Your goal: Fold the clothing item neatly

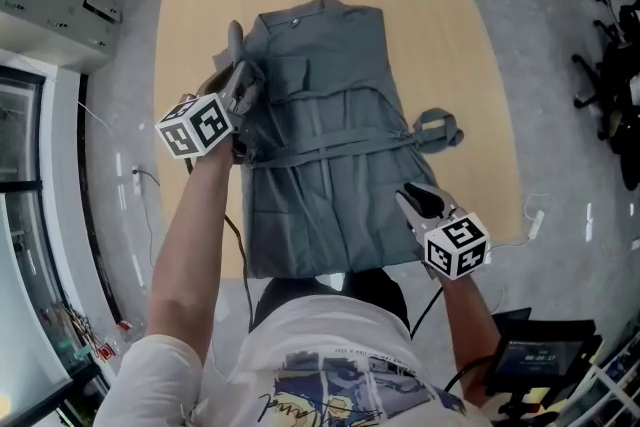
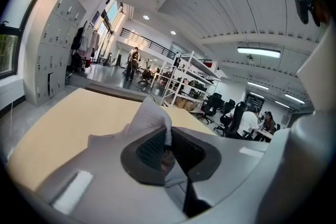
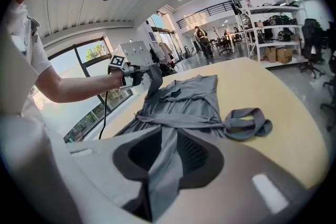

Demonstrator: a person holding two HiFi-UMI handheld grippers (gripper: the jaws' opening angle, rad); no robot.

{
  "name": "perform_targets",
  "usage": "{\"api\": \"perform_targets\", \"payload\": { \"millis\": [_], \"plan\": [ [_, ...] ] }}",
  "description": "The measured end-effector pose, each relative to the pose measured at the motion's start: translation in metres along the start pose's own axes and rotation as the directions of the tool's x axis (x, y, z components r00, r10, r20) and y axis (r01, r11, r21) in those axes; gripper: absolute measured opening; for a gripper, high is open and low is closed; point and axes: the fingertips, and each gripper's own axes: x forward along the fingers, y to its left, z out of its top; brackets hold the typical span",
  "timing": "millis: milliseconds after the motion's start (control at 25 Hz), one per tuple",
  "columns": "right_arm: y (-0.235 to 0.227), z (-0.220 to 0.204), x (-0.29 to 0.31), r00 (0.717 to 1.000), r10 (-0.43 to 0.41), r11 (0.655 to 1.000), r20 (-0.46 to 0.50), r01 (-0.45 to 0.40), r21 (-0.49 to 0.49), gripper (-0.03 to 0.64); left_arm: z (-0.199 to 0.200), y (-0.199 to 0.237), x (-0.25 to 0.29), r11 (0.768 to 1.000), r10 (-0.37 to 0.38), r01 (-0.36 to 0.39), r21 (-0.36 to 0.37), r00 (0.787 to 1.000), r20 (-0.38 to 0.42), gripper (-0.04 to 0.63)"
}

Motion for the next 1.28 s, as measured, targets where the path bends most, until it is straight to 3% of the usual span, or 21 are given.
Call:
{"api": "perform_targets", "payload": {
  "millis": [480,960,1280],
  "plan": [
    [-0.053,-0.01,-0.027,1.0,-0.022,0.999,0.005,0.022,0.042,0.083,-0.04,-0.097,0.09,0.994,-0.011,0.024,0.11,0.993,-0.117,0.028],
    [-0.075,-0.026,-0.038,0.999,-0.034,0.997,-0.004,0.034,0.067,0.083,-0.102,-0.106,0.136,0.977,0.074,-0.016,0.212,0.96,-0.271,0.033],
    [-0.076,-0.028,-0.036,1.0,-0.029,0.997,-0.009,0.03,0.066,0.083,-0.122,-0.114,0.138,0.968,0.067,0.015,0.252,0.947,-0.316,0.11]
  ]
}}
